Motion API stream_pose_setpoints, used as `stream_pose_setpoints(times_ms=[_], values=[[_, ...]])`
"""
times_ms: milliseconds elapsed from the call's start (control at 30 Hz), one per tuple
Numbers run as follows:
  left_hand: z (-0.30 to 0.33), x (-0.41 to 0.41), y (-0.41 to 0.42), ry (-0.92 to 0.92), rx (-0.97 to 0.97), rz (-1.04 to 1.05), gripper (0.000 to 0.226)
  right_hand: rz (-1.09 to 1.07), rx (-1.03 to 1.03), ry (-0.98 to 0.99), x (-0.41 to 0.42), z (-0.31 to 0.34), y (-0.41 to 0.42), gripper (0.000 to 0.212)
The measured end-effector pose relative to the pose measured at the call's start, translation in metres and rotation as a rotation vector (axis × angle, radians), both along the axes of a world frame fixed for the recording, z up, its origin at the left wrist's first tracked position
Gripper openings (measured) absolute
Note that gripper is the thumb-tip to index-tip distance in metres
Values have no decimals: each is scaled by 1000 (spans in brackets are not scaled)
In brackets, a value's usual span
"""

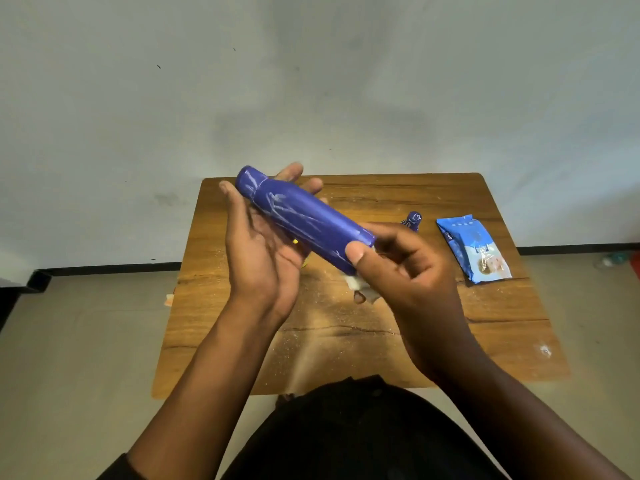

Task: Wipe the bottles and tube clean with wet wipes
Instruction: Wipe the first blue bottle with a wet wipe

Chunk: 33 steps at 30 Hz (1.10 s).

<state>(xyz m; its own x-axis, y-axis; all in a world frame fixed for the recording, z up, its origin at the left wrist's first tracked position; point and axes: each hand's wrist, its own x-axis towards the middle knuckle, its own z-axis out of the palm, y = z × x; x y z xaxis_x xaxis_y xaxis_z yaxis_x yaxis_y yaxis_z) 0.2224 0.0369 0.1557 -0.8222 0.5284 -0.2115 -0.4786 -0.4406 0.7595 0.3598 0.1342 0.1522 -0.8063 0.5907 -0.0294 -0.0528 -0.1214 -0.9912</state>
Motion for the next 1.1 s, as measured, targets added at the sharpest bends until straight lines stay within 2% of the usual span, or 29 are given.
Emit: stream_pose_setpoints(times_ms=[33,100,167,267,367,433,533,667,767,900,1100], values=[[0,3,3,-3,70,-45,84,58,-200,-17,-1,2,0,27],[-2,10,8,-10,182,-116,86,151,-447,-49,-4,2,-2,34],[-2,13,11,-19,230,-135,84,184,-527,-88,-5,1,-4,38],[-1,8,10,-56,218,-59,70,78,-485,-139,-3,-3,-7,39],[-6,2,7,-114,109,2,63,-118,-324,-110,0,-5,-1,29],[-10,3,6,-133,26,-32,67,-156,-88,-81,0,-2,3,19],[-15,8,9,-149,-88,-69,77,-56,407,-61,-4,-4,1,35],[-17,8,13,-209,-80,-65,83,140,978,8,-1,-20,-11,36],[-18,7,13,-256,-102,-47,82,202,1084,-13,3,-20,-9,33],[-20,9,14,-296,-134,-76,83,244,1185,29,2,-22,-5,20],[-23,5,12,-330,-143,-117,85,289,1189,32,0,-16,2,19]])
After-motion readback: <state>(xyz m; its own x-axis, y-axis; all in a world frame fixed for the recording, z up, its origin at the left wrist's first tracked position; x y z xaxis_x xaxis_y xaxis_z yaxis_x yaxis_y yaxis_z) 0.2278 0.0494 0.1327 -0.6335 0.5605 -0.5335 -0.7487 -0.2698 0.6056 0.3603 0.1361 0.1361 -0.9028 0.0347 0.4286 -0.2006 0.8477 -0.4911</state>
